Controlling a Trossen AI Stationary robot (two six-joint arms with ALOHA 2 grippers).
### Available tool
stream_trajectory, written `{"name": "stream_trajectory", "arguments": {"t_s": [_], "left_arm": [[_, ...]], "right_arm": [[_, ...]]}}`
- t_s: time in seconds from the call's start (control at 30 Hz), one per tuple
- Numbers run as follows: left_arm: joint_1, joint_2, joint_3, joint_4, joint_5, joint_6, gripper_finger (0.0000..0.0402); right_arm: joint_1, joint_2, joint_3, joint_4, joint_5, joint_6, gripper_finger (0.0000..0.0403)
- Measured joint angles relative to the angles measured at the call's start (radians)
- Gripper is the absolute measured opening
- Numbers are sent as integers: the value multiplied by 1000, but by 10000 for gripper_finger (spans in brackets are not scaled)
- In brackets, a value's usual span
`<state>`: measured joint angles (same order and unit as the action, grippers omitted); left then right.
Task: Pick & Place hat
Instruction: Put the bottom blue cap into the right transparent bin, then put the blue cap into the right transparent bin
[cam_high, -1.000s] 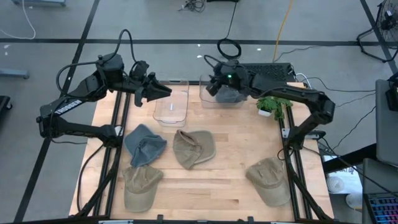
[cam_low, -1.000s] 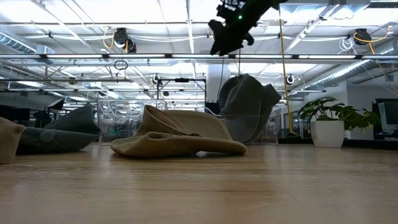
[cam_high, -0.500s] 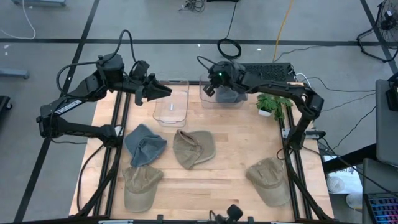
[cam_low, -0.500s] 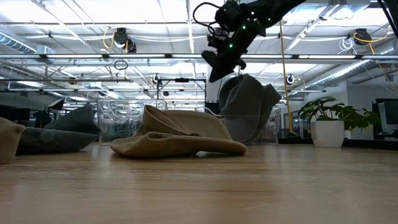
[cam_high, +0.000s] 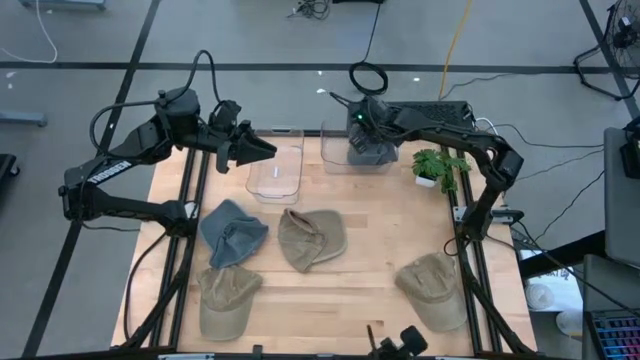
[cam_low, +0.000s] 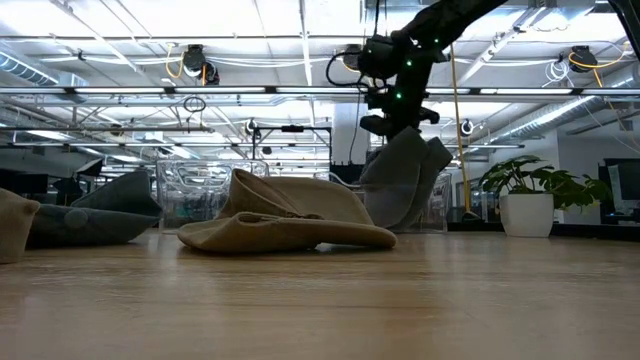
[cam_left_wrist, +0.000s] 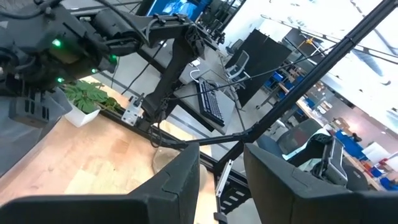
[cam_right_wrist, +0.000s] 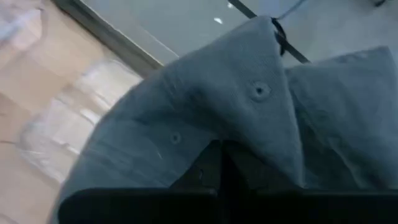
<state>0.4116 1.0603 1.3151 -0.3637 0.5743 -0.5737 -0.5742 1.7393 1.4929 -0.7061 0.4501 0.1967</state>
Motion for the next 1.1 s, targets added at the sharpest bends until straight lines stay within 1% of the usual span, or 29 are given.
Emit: {"name": "stream_trajectory", "arguments": {"t_s": [0.1, 0.23, 0.37, 0.53, 0.67, 0.77, 0.83, 0.97, 1.1], "left_arm": [[-8, 0, 0, -1, 0, 2, 131], [-16, 0, 0, -7, 1, -6, 131], [-17, 0, 0, -11, 26, -3, 131], [-16, 0, 0, -11, 27, 26, 131], [-16, 0, 0, -13, 27, 47, 131], [-16, 0, 0, -15, 27, 53, 131], [-16, 0, 0, -15, 27, 59, 131], [-16, 0, 1, -14, 26, 99, 131], [-16, 0, 1, -14, 27, 102, 131]], "right_arm": [[3, -21, 0, 33, -24, 0, 1], [30, -81, 0, 126, -136, -62, 1], [66, -161, 1, 202, -139, -139, 0], [119, -257, 0, 256, -139, -212, 1], [165, -314, 0, 294, -141, -237, 11], [208, -350, 0, 319, -141, -236, 32], [237, -373, 0, 314, -164, -238, 51], [301, -398, 0, 336, -218, -231, 103], [360, -407, 0, 381, -219, -172, 159]]}}
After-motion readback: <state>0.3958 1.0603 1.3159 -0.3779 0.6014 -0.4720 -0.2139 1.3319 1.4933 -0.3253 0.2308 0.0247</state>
